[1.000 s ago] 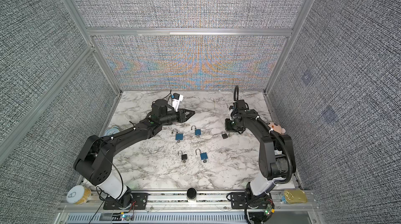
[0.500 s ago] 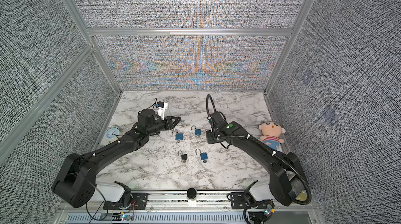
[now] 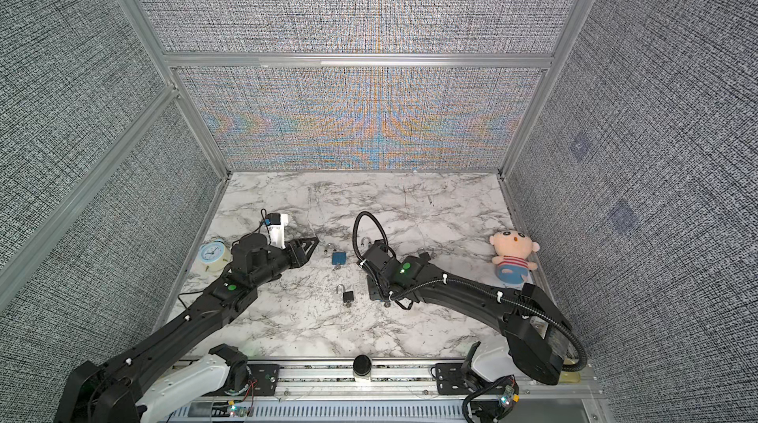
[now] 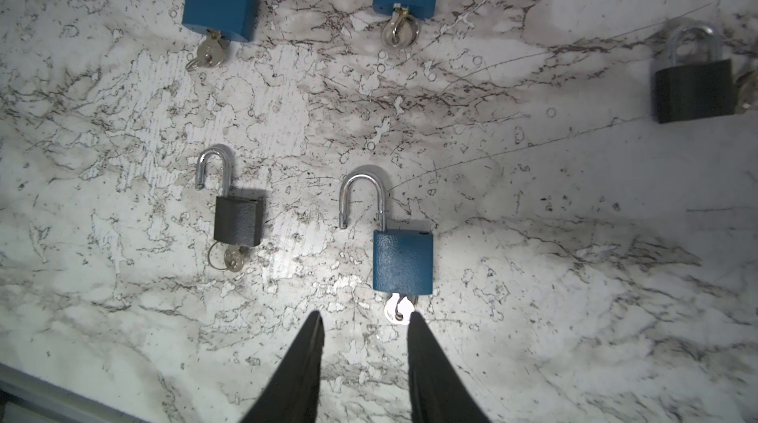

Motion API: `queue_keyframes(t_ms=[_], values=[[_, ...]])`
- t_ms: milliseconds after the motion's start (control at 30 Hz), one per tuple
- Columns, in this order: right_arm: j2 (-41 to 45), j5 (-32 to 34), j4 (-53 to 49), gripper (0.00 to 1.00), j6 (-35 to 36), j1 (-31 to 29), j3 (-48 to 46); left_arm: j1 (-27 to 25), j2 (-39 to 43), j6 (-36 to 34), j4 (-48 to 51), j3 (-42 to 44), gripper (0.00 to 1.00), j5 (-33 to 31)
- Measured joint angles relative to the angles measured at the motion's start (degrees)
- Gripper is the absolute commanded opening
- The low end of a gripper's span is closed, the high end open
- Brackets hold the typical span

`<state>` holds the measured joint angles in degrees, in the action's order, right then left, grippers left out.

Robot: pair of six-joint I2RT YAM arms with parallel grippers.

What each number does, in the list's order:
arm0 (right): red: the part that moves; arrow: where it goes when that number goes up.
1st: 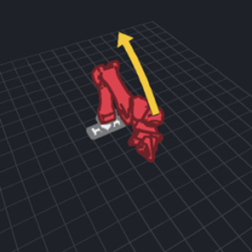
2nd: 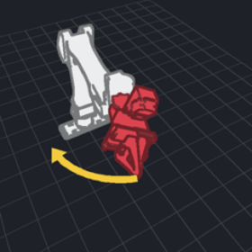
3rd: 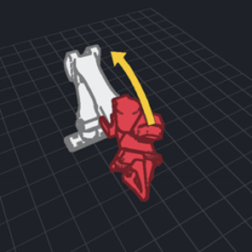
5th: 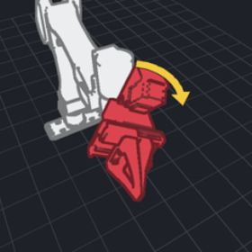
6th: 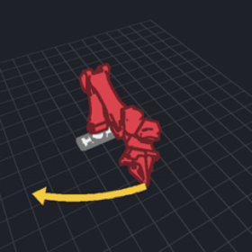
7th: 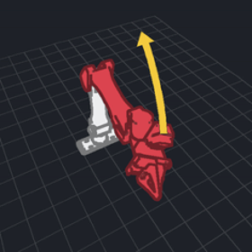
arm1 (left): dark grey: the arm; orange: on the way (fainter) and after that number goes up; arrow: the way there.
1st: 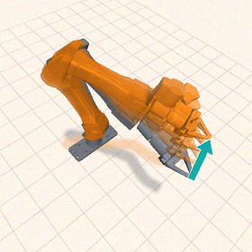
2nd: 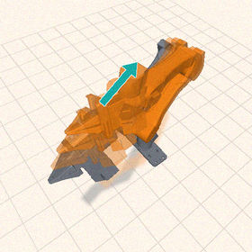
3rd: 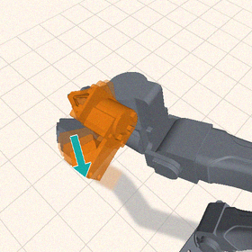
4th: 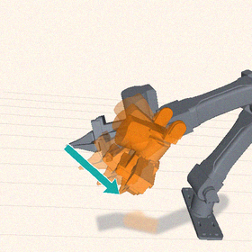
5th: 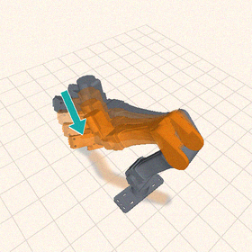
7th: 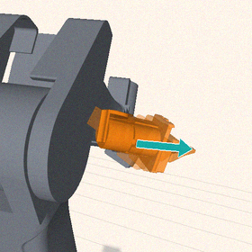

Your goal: Lock with the key

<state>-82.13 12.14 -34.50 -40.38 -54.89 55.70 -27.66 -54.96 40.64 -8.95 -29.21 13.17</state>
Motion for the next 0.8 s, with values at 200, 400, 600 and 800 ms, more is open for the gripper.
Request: queue_keyframes(t_ms=[200, 400, 600, 800], values=[[-0.7, -0.46, 1.16, 0.44, -3.28, -0.79, -1.33, 0.0, 6.43, 1.64, 1.53, 4.28, 0.45, -2.25], [-3.58, -0.72, 2.47, 0.48, -4.7, -1.11, -1.11, 0.0, 7.82, 2.58, 1.53, 6.38, 0.45, -2.69], [-7.67, -0.59, 1.68, 0.49, -5.81, -1.16, -0.2, 0.0, 6.08, 3.26, 0.92, 6.8, 0.45, -2.54], [-10.27, 0.28, -0.44, 0.5, -6.8, -1.14, 0.15, 0.0, 5.11, 3.93, 0.79, 6.95, 0.45, -2.08]])
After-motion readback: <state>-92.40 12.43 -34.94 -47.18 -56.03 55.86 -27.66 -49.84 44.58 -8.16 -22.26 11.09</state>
